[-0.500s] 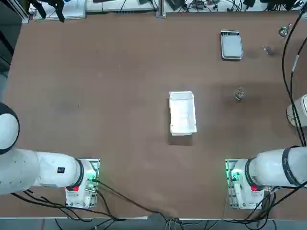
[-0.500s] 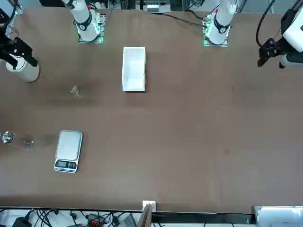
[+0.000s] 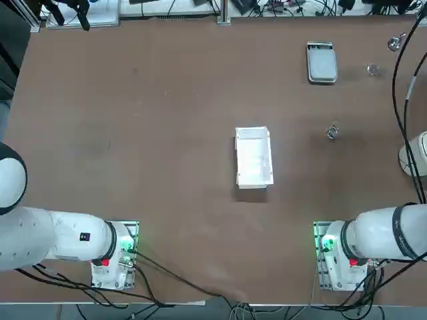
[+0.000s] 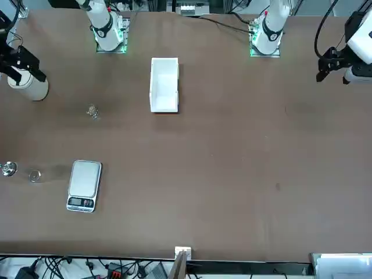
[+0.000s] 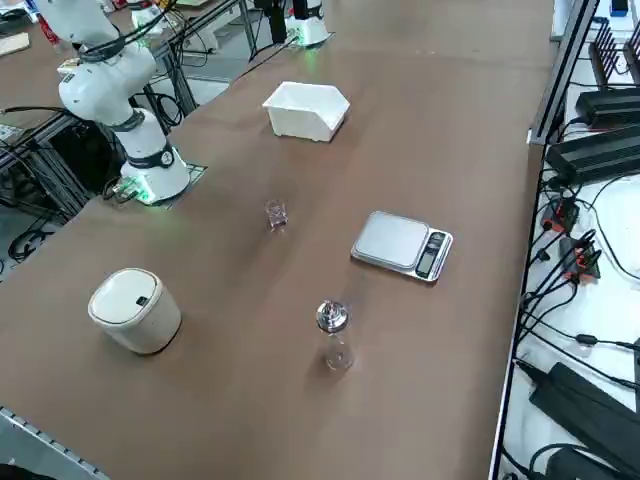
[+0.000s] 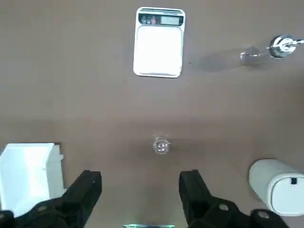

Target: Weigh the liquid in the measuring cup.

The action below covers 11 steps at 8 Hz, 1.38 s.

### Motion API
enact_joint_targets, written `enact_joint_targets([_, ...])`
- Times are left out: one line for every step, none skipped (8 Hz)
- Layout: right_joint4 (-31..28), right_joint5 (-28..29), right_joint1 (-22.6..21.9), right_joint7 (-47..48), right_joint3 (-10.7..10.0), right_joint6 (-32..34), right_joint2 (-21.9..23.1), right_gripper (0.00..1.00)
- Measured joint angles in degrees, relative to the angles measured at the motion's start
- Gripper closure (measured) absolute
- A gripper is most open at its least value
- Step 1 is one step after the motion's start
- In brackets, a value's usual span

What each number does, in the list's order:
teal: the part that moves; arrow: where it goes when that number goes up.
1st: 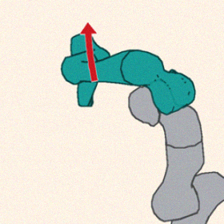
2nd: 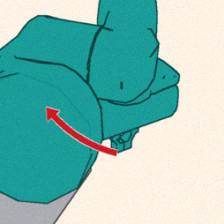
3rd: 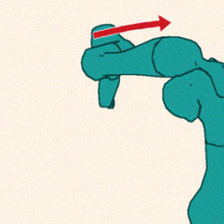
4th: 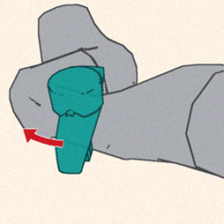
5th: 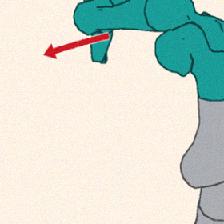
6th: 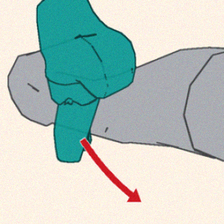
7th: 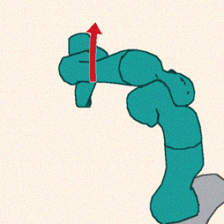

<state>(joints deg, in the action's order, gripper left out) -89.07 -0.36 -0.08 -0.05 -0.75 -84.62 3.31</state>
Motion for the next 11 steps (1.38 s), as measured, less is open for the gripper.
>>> enact_joint_targets([-0.3, -1.6, -0.4, 1.0, 0.3, 0.0, -0.1, 0.0])
enact_joint_targets([-1.1, -3.0, -1.8, 4.8, 0.7, -0.2, -0.5, 0.0])
enact_joint_targets([-2.8, -4.3, -4.1, 11.1, 1.1, -1.2, -1.0, 0.0])
enact_joint_targets([-5.4, -5.8, -6.9, 18.0, 1.4, -3.0, -1.4, 0.0])
enact_joint_targets([-8.4, -7.5, -9.4, 24.2, 1.5, -4.4, -1.8, 0.0])
enact_joint_targets([-11.5, -9.8, -11.9, 31.1, 1.6, -5.9, -2.1, 0.0])
enact_joint_targets([-15.3, -13.0, -14.9, 40.2, 1.6, -8.5, -2.2, 0.0])
enact_joint_targets([-19.4, -15.7, -18.3, 50.8, 1.7, -11.6, -2.3, 0.0])
enact_joint_targets([-23.3, -17.2, -21.3, 61.3, 1.8, -15.0, -2.8, 0.0])
enact_joint_targets([-26.5, -18.9, -23.6, 71.1, 2.0, -17.7, -3.6, 0.0])
enact_joint_targets([-28.7, -21.4, -25.5, 80.3, 2.0, -19.2, -5.2, 0.0])
